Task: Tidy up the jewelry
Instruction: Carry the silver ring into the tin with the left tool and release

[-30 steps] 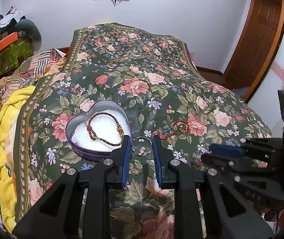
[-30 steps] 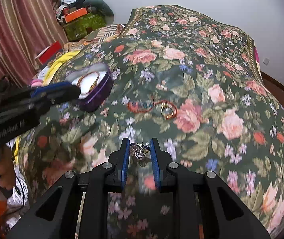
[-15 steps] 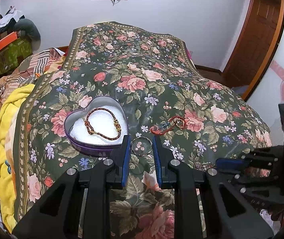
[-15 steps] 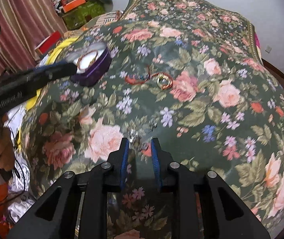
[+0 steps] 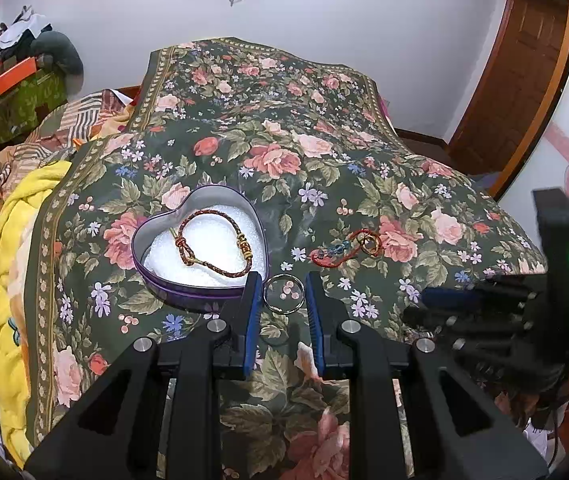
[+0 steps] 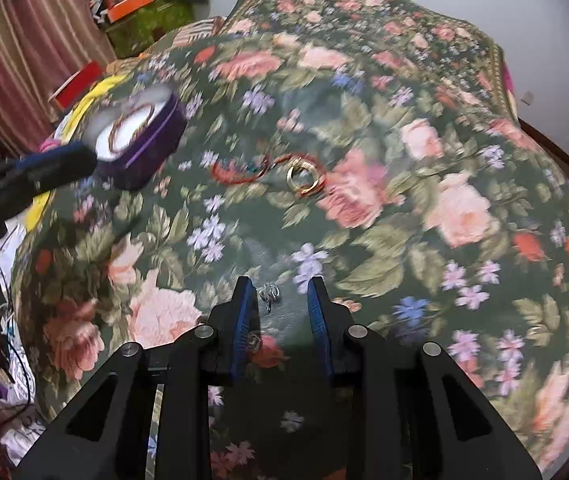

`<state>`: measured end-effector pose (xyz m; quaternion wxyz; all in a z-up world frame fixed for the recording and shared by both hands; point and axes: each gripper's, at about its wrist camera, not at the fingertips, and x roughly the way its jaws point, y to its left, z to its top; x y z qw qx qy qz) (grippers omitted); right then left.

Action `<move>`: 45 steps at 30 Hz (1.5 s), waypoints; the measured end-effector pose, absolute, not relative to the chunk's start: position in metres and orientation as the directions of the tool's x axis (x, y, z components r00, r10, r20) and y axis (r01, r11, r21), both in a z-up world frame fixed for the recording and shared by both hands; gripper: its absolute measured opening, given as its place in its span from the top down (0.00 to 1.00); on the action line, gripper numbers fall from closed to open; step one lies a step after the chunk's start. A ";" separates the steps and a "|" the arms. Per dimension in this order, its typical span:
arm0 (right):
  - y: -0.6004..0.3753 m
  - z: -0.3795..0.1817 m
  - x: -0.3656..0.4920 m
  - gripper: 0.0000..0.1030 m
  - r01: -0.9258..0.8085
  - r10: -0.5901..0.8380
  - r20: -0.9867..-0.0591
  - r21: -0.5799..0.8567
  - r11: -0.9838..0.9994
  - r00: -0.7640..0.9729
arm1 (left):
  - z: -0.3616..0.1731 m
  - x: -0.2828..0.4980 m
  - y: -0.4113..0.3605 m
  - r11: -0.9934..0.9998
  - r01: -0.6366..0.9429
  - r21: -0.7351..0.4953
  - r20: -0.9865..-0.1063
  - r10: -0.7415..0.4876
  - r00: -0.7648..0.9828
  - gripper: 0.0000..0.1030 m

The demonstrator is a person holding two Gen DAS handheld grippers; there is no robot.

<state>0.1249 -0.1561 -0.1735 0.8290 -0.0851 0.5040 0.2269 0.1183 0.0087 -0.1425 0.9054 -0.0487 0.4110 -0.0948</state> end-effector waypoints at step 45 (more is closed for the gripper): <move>-0.121 -0.039 0.119 0.93 -0.548 0.510 -0.617 0.149 0.823 0.599 | -0.097 0.098 0.037 0.989 0.087 -0.119 -0.660 -0.144 0.737 0.80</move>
